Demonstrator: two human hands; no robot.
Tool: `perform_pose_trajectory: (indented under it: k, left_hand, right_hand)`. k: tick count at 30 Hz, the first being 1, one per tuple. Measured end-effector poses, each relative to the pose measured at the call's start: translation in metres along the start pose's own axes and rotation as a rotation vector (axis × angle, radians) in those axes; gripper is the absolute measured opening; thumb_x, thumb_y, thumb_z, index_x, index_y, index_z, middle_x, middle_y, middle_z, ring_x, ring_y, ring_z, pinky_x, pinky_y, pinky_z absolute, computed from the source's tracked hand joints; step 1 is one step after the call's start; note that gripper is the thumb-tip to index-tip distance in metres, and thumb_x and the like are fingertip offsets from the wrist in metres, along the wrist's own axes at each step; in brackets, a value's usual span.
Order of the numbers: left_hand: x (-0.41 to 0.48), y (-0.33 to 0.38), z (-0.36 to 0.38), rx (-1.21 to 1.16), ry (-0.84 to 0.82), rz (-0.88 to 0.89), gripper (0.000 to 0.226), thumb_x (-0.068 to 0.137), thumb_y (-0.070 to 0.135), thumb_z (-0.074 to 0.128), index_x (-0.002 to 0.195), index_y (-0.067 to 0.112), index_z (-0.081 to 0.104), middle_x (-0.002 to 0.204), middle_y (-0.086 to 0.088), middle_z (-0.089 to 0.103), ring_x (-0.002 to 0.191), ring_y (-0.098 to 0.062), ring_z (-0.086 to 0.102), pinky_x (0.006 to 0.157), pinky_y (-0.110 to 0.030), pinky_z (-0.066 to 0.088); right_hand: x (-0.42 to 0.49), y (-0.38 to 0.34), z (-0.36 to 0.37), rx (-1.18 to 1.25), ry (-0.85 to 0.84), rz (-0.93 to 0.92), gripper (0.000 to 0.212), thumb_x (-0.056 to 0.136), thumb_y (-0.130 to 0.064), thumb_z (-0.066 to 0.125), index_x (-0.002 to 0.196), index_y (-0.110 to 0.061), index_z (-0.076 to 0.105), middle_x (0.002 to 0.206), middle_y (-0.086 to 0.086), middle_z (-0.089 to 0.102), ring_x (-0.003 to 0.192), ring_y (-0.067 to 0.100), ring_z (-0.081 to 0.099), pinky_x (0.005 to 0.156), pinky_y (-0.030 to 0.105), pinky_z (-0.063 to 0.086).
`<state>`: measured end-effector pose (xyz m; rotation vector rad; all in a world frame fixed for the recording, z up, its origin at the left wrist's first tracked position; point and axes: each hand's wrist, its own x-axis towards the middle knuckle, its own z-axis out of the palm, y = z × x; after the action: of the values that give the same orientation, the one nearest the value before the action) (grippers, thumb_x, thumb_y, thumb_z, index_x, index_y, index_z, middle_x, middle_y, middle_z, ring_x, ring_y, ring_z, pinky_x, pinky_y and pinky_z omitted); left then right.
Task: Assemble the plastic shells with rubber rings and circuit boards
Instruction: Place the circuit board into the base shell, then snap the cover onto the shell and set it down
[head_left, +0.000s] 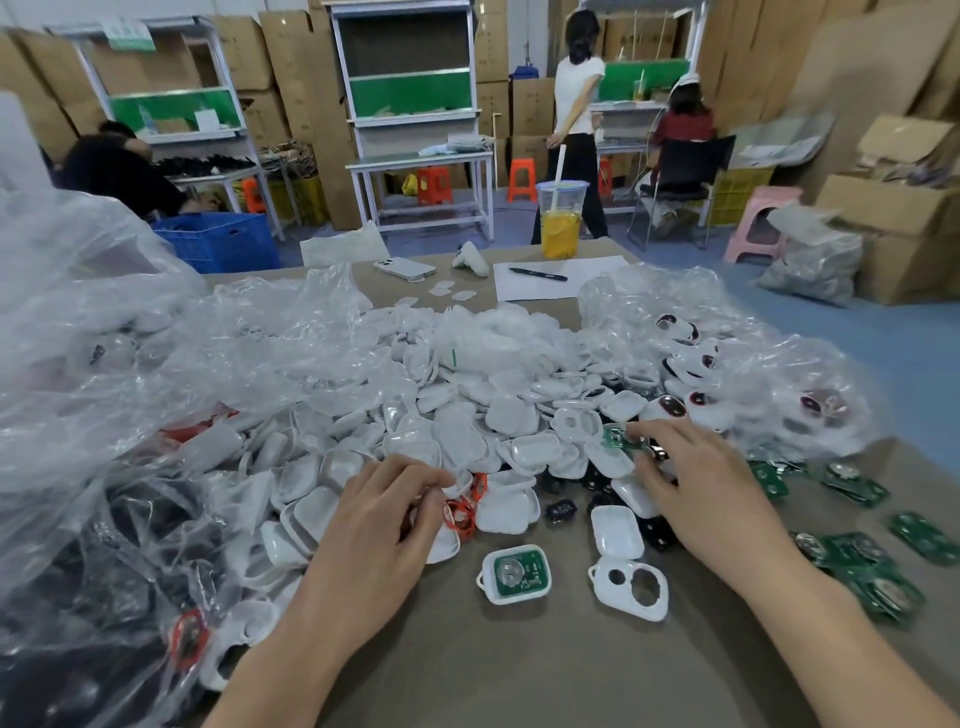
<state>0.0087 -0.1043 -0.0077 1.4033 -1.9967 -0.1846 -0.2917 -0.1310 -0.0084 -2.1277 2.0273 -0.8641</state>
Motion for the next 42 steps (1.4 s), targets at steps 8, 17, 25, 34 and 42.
perform_pose_trajectory:
  k: [8, 17, 25, 34, 42]
  left_hand:
    - [0.000, -0.002, 0.001, -0.020, 0.001, -0.007, 0.019, 0.101, 0.025, 0.052, 0.110, 0.031, 0.068, 0.106, 0.026, 0.055, 0.108, 0.000, 0.050, 0.092, -0.016, 0.038]
    - [-0.001, -0.002, 0.001, -0.038, 0.022, 0.006, 0.018, 0.101, 0.022, 0.053, 0.108, 0.030, 0.068, 0.104, 0.027, 0.056, 0.107, 0.001, 0.051, 0.091, -0.020, 0.040]
    - [0.000, -0.002, 0.002, -0.025, 0.026, 0.019, 0.018, 0.101, 0.021, 0.054, 0.108, 0.031, 0.068, 0.105, 0.026, 0.057, 0.106, 0.001, 0.051, 0.089, -0.022, 0.041]
    - [0.000, -0.002, 0.003, -0.004, 0.026, 0.034, 0.018, 0.101, 0.022, 0.053, 0.110, 0.028, 0.068, 0.105, 0.023, 0.058, 0.105, -0.001, 0.050, 0.090, -0.023, 0.042]
    - [-0.004, 0.002, 0.004, -0.009, 0.067, 0.042, 0.035, 0.099, 0.022, 0.054, 0.130, 0.037, 0.050, 0.110, 0.021, 0.055, 0.107, 0.002, 0.048, 0.091, -0.022, 0.041]
  right_hand:
    - [0.001, 0.002, 0.002, -0.021, 0.035, 0.046, 0.026, 0.100, -0.030, 0.051, 0.124, -0.027, 0.061, 0.123, -0.005, 0.064, 0.114, 0.016, 0.049, 0.096, 0.033, 0.039]
    - [-0.002, -0.004, -0.002, -0.019, 0.053, 0.062, 0.024, 0.099, -0.029, 0.050, 0.120, -0.026, 0.062, 0.111, -0.004, 0.068, 0.102, 0.017, 0.056, 0.091, 0.039, 0.047]
    - [-0.002, -0.006, -0.006, -0.042, 0.059, 0.053, 0.023, 0.101, -0.030, 0.050, 0.119, -0.024, 0.063, 0.110, -0.004, 0.068, 0.103, 0.017, 0.055, 0.092, 0.038, 0.046]
    - [-0.002, -0.013, -0.004, -0.113, 0.212, -0.053, 0.021, 0.095, -0.022, 0.060, 0.110, -0.015, 0.073, 0.118, 0.010, 0.062, 0.111, 0.029, 0.048, 0.094, 0.043, 0.045]
    - [0.022, -0.062, 0.015, 0.038, 0.041, -0.227, 0.037, 0.100, -0.030, 0.052, 0.136, -0.026, 0.059, 0.141, 0.000, 0.054, 0.134, 0.019, 0.037, 0.112, 0.031, 0.026]
